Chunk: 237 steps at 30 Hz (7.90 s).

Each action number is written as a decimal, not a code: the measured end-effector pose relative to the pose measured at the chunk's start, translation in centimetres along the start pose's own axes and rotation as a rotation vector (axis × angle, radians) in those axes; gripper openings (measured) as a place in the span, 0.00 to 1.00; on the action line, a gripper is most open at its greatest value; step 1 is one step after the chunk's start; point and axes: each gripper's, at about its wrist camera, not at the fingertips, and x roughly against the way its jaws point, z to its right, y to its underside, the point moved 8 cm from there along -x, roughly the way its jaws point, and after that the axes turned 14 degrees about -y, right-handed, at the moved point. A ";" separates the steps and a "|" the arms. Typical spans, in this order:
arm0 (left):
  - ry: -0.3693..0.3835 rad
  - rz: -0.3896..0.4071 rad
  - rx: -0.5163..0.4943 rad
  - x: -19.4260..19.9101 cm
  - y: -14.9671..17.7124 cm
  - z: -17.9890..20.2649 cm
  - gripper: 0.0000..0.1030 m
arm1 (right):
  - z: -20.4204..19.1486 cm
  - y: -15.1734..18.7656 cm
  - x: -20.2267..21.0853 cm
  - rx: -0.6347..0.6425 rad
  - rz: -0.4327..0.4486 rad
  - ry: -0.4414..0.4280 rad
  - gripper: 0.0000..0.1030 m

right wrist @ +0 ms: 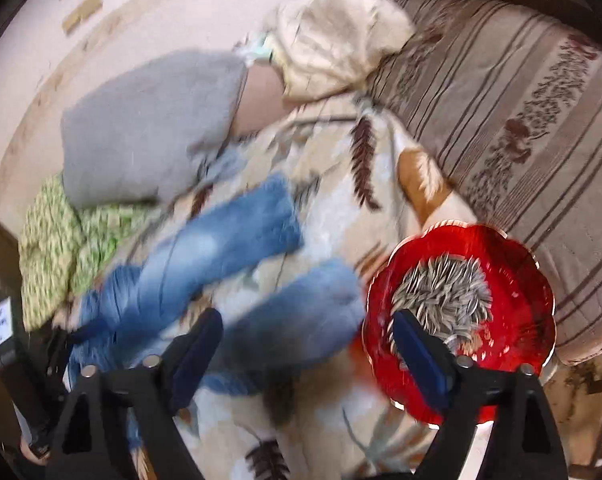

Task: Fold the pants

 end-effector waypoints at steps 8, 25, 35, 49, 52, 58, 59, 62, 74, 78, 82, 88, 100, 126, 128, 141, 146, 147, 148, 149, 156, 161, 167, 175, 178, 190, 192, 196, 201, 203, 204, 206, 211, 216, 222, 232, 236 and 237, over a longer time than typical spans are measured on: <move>-0.162 -0.018 0.055 5.3 6.7 -9.3 0.92 | -4.8 1.6 1.4 0.174 0.021 -0.085 0.87; -0.453 -0.183 0.321 21.6 24.3 -25.0 1.00 | -28.6 21.6 -4.9 0.691 -0.243 -0.512 0.87; -0.145 -0.253 0.604 6.4 27.1 -21.0 1.00 | -27.1 26.8 -12.1 1.041 -0.316 -0.256 0.87; -0.040 -0.233 0.659 8.3 27.4 -25.2 0.09 | -32.2 28.0 -15.5 0.893 -0.456 -0.440 0.23; -0.057 -0.229 0.685 10.4 28.8 -27.2 0.09 | -34.8 29.9 -14.4 0.904 -0.477 -0.505 0.23; -0.133 -0.370 0.631 7.9 32.9 -26.3 0.16 | -35.6 34.5 -15.6 0.912 -0.553 -0.458 0.27; -0.146 -0.375 0.627 7.8 32.8 -26.3 0.28 | -35.4 34.6 -15.9 0.905 -0.558 -0.441 0.33; -0.207 -0.316 0.641 9.0 31.6 -27.6 0.81 | -35.0 32.2 -14.5 0.878 -0.521 -0.454 0.77; -0.190 -0.228 0.541 2.6 19.1 -32.2 0.86 | -33.3 13.6 -14.8 0.923 -0.215 -0.307 0.82; -0.154 -0.256 0.519 -2.3 16.1 -33.2 0.86 | -33.4 11.7 -19.5 1.053 -0.273 -0.231 0.82; -0.133 -0.322 0.535 -7.4 15.3 -34.3 0.86 | -33.7 10.6 -25.0 1.160 -0.360 -0.187 0.82; -0.119 -0.375 0.532 -11.9 15.7 -34.6 0.59 | -33.8 9.7 -32.1 1.195 -0.472 -0.209 0.82; -0.277 -0.225 0.638 -5.5 15.9 -41.0 0.08 | -40.2 7.5 -33.7 1.094 -0.399 -0.316 0.08; 0.128 -0.142 0.237 -2.1 6.1 -11.6 0.96 | -7.5 -1.5 -10.3 0.416 -0.281 -0.167 0.92; 0.174 -0.171 0.162 -3.1 6.5 -7.6 0.96 | -5.9 0.4 -10.0 0.446 -0.334 -0.175 0.92; 0.194 -0.359 -0.122 -4.3 12.8 0.0 0.03 | -6.7 4.1 -13.0 0.568 -0.427 -0.279 0.16; 0.247 -0.237 -0.175 0.9 11.9 1.9 0.03 | -8.0 3.1 -6.7 0.635 -0.288 -0.340 0.15; 0.257 -0.223 -0.190 1.7 12.0 2.4 0.03 | -7.8 3.3 -5.2 0.655 -0.266 -0.332 0.15; 0.266 -0.209 -0.211 2.6 12.5 3.2 0.03 | -7.3 3.9 -3.8 0.676 -0.253 -0.317 0.15; 0.266 -0.204 -0.229 2.9 12.8 3.9 0.03 | -6.8 4.5 -3.0 0.691 -0.250 -0.304 0.15; 0.327 -0.284 -0.308 4.9 16.7 6.5 0.65 | 2.1 14.2 -1.4 0.664 -0.455 -0.086 0.16; 0.300 -0.173 -0.186 5.6 10.4 3.9 0.78 | 2.5 15.3 0.9 0.586 -0.406 -0.130 0.62; 0.224 -0.084 -0.111 -0.4 1.8 4.5 0.82 | 2.6 14.5 2.3 0.462 -0.279 -0.222 0.81; 0.219 -0.114 -0.403 -8.1 -1.2 13.7 0.82 | 4.9 16.4 -3.5 0.100 -0.366 -0.267 0.80; 0.228 -0.183 -0.533 -10.0 0.5 16.0 0.69 | 4.9 16.5 -4.1 0.050 -0.331 -0.315 0.55; 0.217 -0.171 -0.428 -11.2 -4.3 16.4 0.04 | 4.6 14.6 -2.8 0.120 -0.214 -0.172 0.22; 0.188 -0.196 -0.418 -11.1 -3.9 16.0 0.08 | 5.6 14.9 -3.3 0.122 -0.237 -0.066 0.23; 0.148 -0.117 -0.314 -7.0 -4.2 11.3 0.82 | 5.4 14.5 -0.5 0.120 -0.218 -0.086 0.66; 0.038 -0.056 -0.193 0.1 -2.9 0.6 0.88 | 1.8 11.3 3.4 0.208 -0.075 -0.174 0.85; -0.042 -0.078 -0.159 3.1 -1.4 -4.0 0.88 | -0.5 9.5 3.7 0.247 -0.029 -0.222 0.85; -0.093 -0.091 -0.147 4.8 -0.4 -6.7 0.88 | -1.3 8.9 3.5 0.257 -0.021 -0.241 0.85; -0.192 -0.118 -0.134 8.3 1.5 -11.2 0.88 | -3.7 8.1 2.8 0.276 -0.009 -0.285 0.85; -0.337 -0.129 -0.139 11.8 4.6 -17.3 0.98 | -9.3 6.3 0.6 0.379 -0.001 -0.343 0.85; -0.330 -0.066 -0.168 5.6 4.7 -15.3 0.98 | -9.6 3.9 -3.1 0.370 -0.060 -0.309 0.85; -0.324 -0.022 -0.239 -5.4 2.8 -10.0 0.98 | -5.1 -1.4 -10.7 0.162 -0.170 -0.261 0.85; -0.214 -0.157 -0.204 -15.6 1.8 -8.7 0.19 | -3.0 -4.6 -23.6 0.188 -0.368 -0.116 0.19; -0.136 -0.169 -0.215 -15.4 2.1 -7.4 0.04 | -3.0 -3.7 -23.2 0.298 -0.397 -0.130 0.15; -0.098 -0.141 -0.219 -14.5 1.9 -6.5 0.04 | -2.9 -3.9 -22.1 0.328 -0.380 -0.135 0.15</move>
